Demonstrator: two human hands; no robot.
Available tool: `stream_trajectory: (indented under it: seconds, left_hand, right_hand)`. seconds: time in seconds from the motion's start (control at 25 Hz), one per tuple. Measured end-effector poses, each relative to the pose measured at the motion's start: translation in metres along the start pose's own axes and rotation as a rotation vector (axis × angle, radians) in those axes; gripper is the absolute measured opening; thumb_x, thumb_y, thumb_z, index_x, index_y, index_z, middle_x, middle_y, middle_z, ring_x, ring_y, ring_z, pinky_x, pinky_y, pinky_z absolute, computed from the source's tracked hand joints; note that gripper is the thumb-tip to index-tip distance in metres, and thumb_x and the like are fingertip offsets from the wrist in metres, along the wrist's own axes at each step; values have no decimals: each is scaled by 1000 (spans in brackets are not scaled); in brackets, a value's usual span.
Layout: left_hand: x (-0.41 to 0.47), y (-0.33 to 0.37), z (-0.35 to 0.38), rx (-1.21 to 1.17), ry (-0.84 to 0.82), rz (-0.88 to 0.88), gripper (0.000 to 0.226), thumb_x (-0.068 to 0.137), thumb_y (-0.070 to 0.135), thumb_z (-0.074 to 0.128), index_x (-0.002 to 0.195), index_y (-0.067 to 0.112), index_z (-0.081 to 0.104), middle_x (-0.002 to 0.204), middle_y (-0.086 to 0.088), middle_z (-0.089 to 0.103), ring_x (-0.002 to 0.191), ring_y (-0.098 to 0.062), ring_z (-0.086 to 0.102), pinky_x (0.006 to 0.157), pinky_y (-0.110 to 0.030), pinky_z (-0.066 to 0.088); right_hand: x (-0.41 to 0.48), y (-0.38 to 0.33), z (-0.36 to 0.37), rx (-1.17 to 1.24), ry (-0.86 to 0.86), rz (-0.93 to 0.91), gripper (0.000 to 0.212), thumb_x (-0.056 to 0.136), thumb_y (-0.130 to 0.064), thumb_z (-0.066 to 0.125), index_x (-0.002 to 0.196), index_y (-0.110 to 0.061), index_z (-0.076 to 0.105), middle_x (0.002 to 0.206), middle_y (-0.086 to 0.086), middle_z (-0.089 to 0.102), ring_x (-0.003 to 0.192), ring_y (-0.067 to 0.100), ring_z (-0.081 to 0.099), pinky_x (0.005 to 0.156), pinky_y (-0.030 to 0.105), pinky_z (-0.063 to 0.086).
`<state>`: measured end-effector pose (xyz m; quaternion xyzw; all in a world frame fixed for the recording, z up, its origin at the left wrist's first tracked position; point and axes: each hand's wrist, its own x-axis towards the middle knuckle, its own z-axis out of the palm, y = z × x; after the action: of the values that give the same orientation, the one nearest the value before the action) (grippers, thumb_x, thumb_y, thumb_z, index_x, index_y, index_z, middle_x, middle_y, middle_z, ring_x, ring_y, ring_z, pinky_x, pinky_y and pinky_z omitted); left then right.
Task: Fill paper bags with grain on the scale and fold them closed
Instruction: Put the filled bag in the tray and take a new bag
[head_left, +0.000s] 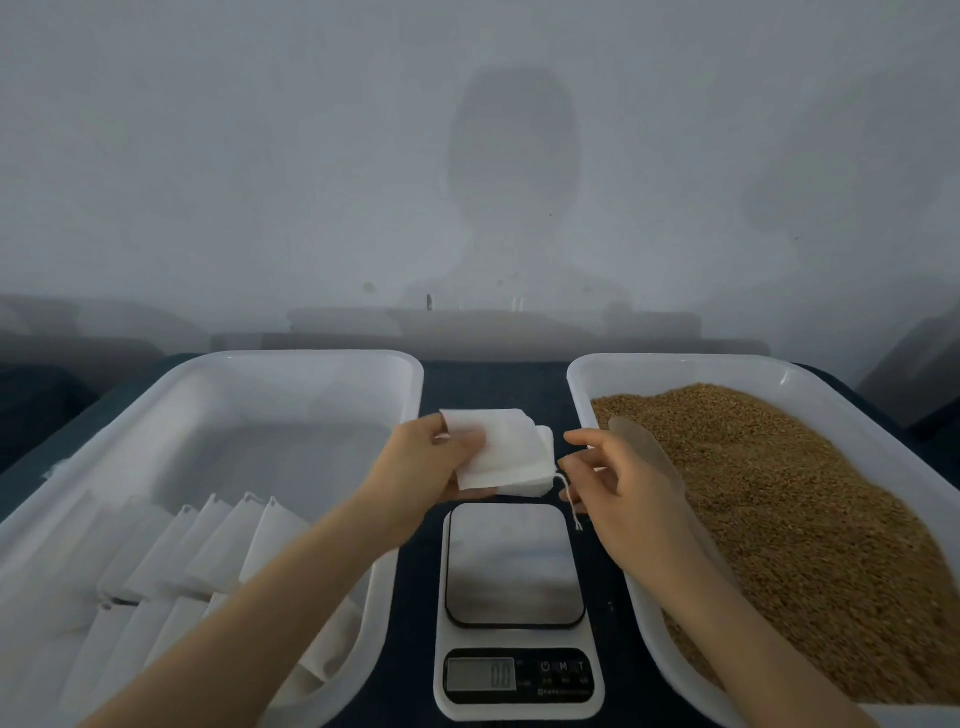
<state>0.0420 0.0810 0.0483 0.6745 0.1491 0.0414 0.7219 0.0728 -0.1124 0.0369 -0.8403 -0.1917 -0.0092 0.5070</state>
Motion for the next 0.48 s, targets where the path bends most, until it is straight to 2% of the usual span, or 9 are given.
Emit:
stream_trajectory:
  seconds: [0.12, 0.24, 0.4, 0.48]
  left_hand:
    - [-15, -9, 2, -150, 14, -106, 10, 94, 14, 58, 98, 10, 66, 94, -5, 70, 78, -16, 72, 61, -25, 57]
    - [-15, -14, 4, -130, 90, -102, 18, 97, 11, 52, 109, 3, 62, 100, -8, 68, 90, -20, 68, 69, -30, 58]
    - [-20, -18, 9, -124, 86, -95, 18, 96, 9, 53, 111, 5, 60, 110, -9, 65, 98, -24, 66, 73, -33, 59]
    - [-23, -19, 12, -87, 108, -60, 16, 95, 11, 55, 110, 10, 61, 109, -6, 66, 99, -23, 66, 78, -36, 59]
  right_hand:
    - [-1, -2, 4, 267, -217, 84, 35, 91, -27, 57, 124, -24, 47, 88, 1, 72, 78, 13, 70, 70, 25, 57]
    - [-3, -3, 0, 532, -338, 177, 48, 77, -36, 66, 122, -29, 47, 94, 6, 73, 87, 22, 71, 72, 26, 57]
    - [0, -1, 0, 494, -279, 175, 52, 84, -14, 68, 130, -24, 45, 93, 5, 73, 88, 21, 71, 71, 23, 56]
    - [1, -1, 2, 453, -236, 194, 50, 86, -13, 66, 130, -23, 45, 90, 3, 74, 85, 19, 71, 70, 25, 57]
